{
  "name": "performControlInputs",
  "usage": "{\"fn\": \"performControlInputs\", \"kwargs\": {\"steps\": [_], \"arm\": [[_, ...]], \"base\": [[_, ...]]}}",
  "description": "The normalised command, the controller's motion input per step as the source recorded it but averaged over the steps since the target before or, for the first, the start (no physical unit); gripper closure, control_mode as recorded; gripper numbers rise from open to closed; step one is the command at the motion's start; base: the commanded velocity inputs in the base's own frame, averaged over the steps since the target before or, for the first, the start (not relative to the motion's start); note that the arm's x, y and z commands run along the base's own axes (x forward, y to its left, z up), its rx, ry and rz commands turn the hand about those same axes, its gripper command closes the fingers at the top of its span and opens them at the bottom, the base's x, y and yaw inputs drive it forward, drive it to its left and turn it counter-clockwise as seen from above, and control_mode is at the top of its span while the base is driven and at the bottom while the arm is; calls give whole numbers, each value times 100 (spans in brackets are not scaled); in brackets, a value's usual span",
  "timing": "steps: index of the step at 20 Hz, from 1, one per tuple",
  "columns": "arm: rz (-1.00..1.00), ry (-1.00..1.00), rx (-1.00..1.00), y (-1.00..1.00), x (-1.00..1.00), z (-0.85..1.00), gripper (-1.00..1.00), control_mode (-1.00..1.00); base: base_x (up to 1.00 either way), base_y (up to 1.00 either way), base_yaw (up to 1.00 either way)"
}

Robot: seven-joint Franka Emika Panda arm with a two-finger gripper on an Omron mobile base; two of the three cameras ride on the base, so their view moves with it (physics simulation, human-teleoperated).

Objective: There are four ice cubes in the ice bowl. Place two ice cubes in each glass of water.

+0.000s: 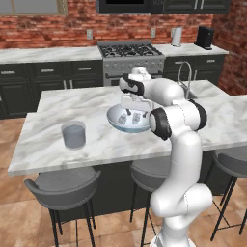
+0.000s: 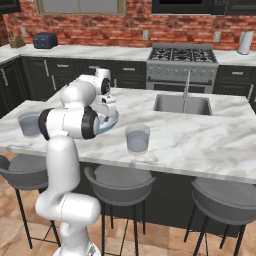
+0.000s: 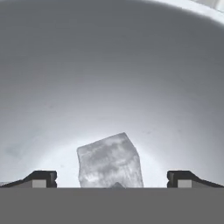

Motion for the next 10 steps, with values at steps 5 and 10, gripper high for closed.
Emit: {"fn": "performControlInputs", "kwargs": {"steps": [5, 10], "arm": [[0, 0, 0, 0, -13, -1, -100, -100], [0, 0, 0, 0, 0, 0, -100, -100]], "base": [[0, 0, 0], [0, 0, 0]]}}
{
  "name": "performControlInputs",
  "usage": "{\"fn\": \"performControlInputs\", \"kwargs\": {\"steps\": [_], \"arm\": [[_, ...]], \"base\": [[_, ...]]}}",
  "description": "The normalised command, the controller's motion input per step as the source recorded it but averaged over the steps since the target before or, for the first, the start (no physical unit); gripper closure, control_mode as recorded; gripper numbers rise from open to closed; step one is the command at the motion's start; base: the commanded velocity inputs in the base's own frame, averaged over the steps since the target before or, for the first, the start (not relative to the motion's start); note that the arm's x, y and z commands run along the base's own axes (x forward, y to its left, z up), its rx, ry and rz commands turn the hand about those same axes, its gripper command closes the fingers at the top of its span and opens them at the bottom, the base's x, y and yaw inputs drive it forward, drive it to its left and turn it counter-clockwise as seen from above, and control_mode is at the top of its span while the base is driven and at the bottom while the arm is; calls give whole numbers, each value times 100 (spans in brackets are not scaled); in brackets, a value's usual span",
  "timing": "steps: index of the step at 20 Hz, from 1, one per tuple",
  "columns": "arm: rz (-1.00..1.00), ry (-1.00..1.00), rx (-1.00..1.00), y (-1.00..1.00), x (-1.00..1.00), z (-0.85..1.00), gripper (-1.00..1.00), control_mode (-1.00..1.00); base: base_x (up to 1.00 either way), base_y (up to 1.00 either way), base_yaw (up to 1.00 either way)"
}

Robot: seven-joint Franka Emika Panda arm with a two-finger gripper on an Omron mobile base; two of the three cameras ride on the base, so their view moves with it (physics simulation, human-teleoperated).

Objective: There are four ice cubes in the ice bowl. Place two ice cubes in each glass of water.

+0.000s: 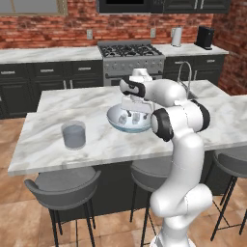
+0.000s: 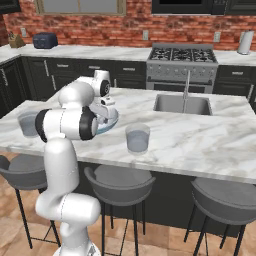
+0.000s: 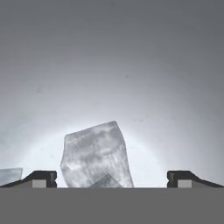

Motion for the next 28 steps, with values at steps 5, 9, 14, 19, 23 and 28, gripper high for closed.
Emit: {"fn": "performControlInputs", "kwargs": {"steps": [5, 9, 14, 19, 23, 28], "arm": [[0, 0, 0, 0, 18, -4, -100, -100], [0, 0, 0, 8, 8, -8, 100, -100], [0, 0, 0, 8, 0, -3, 100, -100], [0, 0, 0, 0, 0, 4, 100, -100], [0, -1, 1, -18, -56, 86, 100, -100], [0, 0, 8, -48, -99, 100, 100, -100]], "base": [[0, 0, 0], [0, 0, 0], [0, 0, 0], [0, 0, 0], [0, 0, 0], [0, 0, 0]]}}
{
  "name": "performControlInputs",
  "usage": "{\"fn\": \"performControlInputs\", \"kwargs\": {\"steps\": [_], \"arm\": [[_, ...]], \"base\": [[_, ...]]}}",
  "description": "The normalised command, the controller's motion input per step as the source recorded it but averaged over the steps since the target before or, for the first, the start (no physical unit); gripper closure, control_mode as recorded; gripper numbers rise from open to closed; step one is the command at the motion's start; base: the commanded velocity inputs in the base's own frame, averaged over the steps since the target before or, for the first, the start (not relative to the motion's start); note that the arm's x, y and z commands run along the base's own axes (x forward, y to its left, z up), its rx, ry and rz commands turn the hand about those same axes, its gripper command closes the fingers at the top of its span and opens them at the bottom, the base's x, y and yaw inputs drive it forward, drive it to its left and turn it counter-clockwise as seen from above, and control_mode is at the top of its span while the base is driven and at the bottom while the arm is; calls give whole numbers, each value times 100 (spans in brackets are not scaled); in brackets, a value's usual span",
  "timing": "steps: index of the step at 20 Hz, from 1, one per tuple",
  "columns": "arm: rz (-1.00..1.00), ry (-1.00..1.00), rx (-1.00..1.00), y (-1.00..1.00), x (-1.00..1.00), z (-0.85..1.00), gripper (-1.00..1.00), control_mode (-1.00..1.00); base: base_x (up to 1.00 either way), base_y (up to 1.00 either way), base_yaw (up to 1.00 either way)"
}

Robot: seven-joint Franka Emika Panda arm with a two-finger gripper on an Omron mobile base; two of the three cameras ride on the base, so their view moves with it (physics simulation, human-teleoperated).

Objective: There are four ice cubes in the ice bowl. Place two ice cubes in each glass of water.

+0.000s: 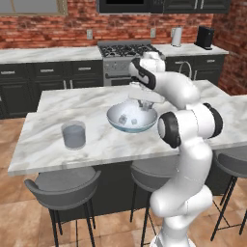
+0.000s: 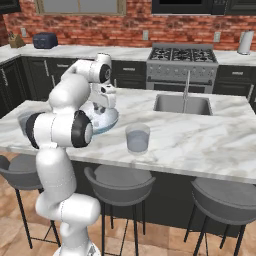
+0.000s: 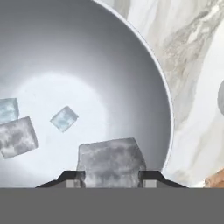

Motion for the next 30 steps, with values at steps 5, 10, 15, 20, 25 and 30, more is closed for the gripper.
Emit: {"fn": "performControlInputs", "kwargs": {"steps": [5, 10, 15, 20, 25, 30], "arm": [[7, 0, 7, -82, -100, 85, 100, -100], [15, 0, 1, -88, -100, 65, 100, -100], [20, -6, 0, -56, -99, 8, 100, -100], [19, -13, 0, -40, -65, -7, 100, -100], [16, -8, 0, -36, -8, 0, 100, -100], [13, -1, 0, -20, 22, 0, 100, -100]], "base": [[0, 0, 0], [0, 0, 0], [0, 0, 0], [0, 0, 0], [0, 0, 0], [0, 0, 0]]}}
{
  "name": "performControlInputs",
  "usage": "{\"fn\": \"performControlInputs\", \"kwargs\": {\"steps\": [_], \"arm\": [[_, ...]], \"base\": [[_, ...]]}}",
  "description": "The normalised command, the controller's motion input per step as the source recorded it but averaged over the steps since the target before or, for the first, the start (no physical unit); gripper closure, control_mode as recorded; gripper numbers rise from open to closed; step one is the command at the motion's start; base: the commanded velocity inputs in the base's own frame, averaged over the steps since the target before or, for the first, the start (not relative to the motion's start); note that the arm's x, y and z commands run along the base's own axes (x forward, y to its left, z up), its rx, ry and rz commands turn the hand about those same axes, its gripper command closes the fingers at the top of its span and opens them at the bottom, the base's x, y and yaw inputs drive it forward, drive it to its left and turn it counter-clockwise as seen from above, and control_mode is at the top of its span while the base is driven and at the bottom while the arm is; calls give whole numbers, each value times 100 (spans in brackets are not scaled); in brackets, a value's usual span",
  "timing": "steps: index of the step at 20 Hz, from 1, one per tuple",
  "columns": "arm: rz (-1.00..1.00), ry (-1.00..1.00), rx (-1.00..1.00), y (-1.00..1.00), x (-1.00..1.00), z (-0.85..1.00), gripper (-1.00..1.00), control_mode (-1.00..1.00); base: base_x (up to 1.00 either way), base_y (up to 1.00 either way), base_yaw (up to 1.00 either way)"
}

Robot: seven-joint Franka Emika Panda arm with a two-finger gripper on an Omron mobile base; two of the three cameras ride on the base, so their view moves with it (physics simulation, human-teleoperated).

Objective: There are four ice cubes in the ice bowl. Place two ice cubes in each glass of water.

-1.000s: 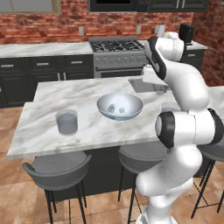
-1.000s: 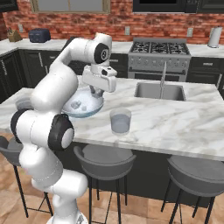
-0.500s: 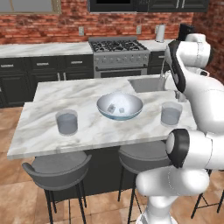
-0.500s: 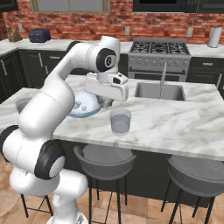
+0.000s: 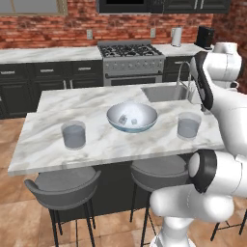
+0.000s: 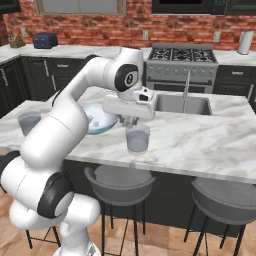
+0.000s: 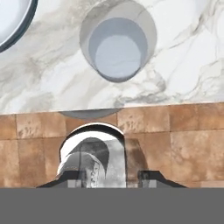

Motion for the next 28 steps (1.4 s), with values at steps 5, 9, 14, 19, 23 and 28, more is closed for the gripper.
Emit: {"fn": "performControlInputs", "kwargs": {"steps": [5, 9, 14, 19, 23, 28], "arm": [[11, 0, 2, 0, 39, -4, 100, -100], [3, -8, 0, 0, 29, -21, 100, -100], [0, -12, 0, 0, 12, -33, 100, -100], [0, -13, 0, 0, 26, -18, 100, -100], [0, -5, 0, -6, 36, 0, 100, -100], [0, 0, 0, -19, 29, -1, 100, -100]], "base": [[0, 0, 0], [0, 0, 0], [0, 0, 0], [0, 0, 0], [0, 0, 0], [0, 0, 0]]}}
